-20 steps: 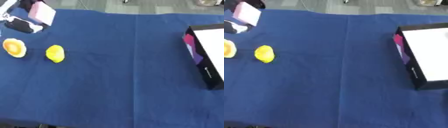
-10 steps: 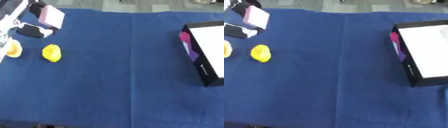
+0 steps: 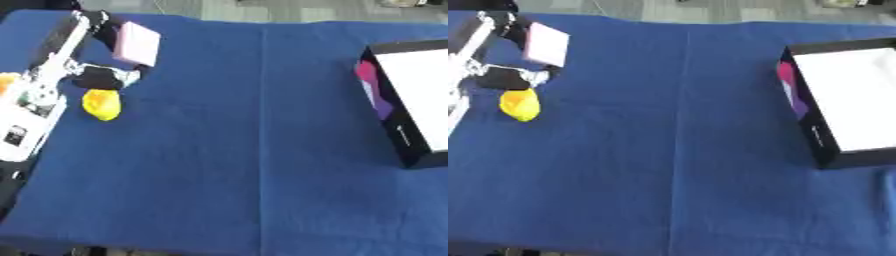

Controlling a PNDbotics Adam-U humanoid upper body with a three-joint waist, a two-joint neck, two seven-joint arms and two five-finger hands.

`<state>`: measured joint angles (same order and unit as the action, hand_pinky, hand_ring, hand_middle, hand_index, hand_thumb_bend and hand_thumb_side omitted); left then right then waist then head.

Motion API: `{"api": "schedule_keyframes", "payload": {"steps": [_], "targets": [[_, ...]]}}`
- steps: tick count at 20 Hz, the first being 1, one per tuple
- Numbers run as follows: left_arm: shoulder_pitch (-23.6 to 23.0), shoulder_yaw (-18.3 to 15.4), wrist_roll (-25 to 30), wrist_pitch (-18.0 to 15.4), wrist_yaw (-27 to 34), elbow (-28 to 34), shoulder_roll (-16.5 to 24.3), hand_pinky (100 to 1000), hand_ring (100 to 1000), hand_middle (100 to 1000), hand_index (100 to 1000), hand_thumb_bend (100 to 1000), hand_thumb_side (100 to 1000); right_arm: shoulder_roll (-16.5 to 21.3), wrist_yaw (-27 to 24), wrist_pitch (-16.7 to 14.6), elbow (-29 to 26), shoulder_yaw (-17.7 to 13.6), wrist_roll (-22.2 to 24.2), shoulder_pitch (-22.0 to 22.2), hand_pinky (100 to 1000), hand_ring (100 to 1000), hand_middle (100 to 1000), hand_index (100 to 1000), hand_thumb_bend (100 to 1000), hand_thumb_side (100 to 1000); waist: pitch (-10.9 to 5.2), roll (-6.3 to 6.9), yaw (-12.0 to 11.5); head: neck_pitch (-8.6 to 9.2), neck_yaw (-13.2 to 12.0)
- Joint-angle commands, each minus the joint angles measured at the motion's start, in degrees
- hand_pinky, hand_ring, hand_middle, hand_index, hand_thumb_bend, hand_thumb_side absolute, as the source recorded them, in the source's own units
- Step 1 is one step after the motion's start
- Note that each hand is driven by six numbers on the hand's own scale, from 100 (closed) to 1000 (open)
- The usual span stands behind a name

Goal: Pick up the objects with one hand, pass them to the other hand, and then place them into the box on the other side of the table.

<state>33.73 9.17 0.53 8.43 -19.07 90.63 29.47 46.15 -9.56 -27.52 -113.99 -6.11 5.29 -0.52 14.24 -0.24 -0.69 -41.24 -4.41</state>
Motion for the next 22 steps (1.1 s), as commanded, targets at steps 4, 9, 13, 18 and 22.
{"api": "schedule_keyframes", "payload": {"steps": [4,9,13,18,22], "targets": [[-0.66,1.07,-3.68,-0.86,2.73,-0.15,-3.89,756,482,401,484,100,208,3.89,3.15,1.24,-0.61,3.14,1.57,-3.85,875,1000,918,983,100,350,-2.19,-1.06,0.42,-0.89,-0.12],[-1.62,1.98,-5.46,-1.77,2.93,-1.28,-6.63,759,479,402,484,100,244,4.20,5.23,2.36,-0.61,5.66,2.97,-6.10,872,1000,917,985,100,287,-2.24,-1.12,0.47,-1.30,0.03],[-1.87,2.40,-7.31,-2.63,2.83,-2.76,-8.44,762,478,401,484,100,270,3.81,7.48,3.45,-0.61,7.67,4.31,-7.51,870,1000,914,985,100,254,-2.25,-1.26,0.45,-1.39,0.09],[-1.80,3.00,-8.28,-3.86,2.19,-4.50,-10.29,761,477,400,482,100,278,4.04,10.25,4.39,-0.61,10.50,6.15,-9.32,869,1000,914,988,100,223,-2.13,-1.57,0.36,-1.52,0.32],[-1.51,3.35,-8.75,-4.94,0.77,-5.26,-11.13,759,477,400,483,100,268,4.13,11.91,5.17,-0.61,12.18,7.13,-10.61,868,1000,913,988,100,210,-2.05,-1.77,0.21,-1.64,0.29]]}}
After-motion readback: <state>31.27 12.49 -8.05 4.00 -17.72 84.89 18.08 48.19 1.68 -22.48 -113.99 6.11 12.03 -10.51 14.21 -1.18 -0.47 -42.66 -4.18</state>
